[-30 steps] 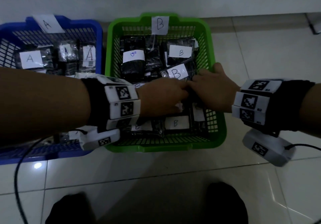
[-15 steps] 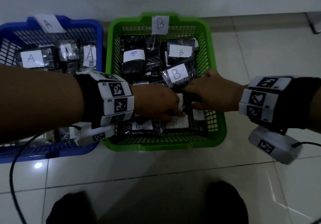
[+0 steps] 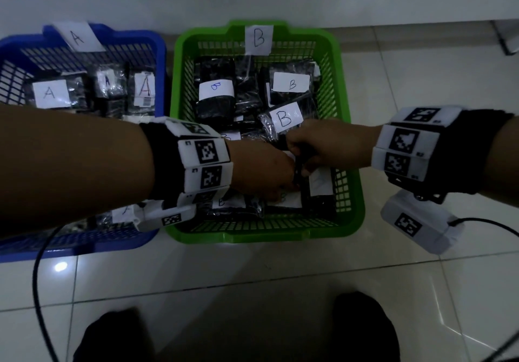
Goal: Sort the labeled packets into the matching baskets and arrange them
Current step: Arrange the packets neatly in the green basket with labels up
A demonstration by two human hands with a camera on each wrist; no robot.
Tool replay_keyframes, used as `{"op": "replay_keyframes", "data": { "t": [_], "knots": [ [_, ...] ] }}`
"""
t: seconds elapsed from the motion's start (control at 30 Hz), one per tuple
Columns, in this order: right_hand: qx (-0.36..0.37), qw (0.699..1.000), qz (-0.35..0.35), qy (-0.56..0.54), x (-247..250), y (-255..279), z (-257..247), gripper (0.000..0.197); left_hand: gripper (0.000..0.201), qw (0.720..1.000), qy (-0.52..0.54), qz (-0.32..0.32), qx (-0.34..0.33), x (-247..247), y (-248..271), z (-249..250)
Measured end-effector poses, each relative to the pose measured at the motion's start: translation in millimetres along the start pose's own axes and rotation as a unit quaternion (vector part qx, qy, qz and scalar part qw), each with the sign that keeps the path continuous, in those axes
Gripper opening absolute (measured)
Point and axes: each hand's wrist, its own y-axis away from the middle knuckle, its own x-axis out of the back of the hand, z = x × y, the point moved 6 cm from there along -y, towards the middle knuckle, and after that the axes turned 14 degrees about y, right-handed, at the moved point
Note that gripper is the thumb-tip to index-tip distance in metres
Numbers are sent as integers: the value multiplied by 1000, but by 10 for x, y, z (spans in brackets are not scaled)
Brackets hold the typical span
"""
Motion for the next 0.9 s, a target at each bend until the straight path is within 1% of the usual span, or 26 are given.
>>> {"op": "replay_keyframes", "data": {
  "t": [0.1,0.13,0.2,0.27,0.33,0.37,0.4,0.5,0.6,0.63,0.67,0.7,0.73,0.77,0.83,0.9],
  "knots": [
    [0,1000,-8,-5,-32,-21,-24,33,42,1000,-13,20,5,44,-18,46],
    [-5,1000,-13,-5,-40,-24,-19,33,42,999,-35,22,0,46,-28,60],
    [-16,999,-24,-21,-34,-37,17,34,38,998,-62,4,-10,13,-39,44],
    [-22,996,-53,-73,-12,-45,65,34,30,998,-54,12,-13,9,-35,34],
    [-22,990,-86,-110,6,-44,88,29,34,998,-58,1,-24,52,-31,67],
    [-19,988,-96,-117,21,-36,89,28,37,998,-53,-18,-12,59,-31,63],
    [-16,988,-102,-119,41,-30,86,27,38,998,-55,-33,1,39,-36,37],
    [-7,988,-108,-113,122,-15,85,24,36,999,-17,-28,32,44,-14,27],
    [-4,991,-107,-85,130,-26,65,27,45,999,24,-31,25,53,19,50],
    [1,993,-97,-66,110,-29,36,27,44,999,36,-31,25,100,47,51],
    [4,995,-86,-42,83,-34,9,23,40,998,51,-24,23,152,81,39],
    [8,997,-71,-22,67,-33,-17,16,35,997,74,-6,23,211,113,9],
    [6,998,-63,-9,71,-24,-31,19,29,994,97,17,35,272,155,-44],
    [-5,998,-67,-4,82,-9,-23,31,26,991,110,55,48,336,200,-102],
    [-27,996,-89,16,97,12,31,52,29,981,96,155,68,465,287,-211],
    [-35,990,-104,91,87,25,79,67,29,968,51,233,81,557,346,-271]
  ]
}}
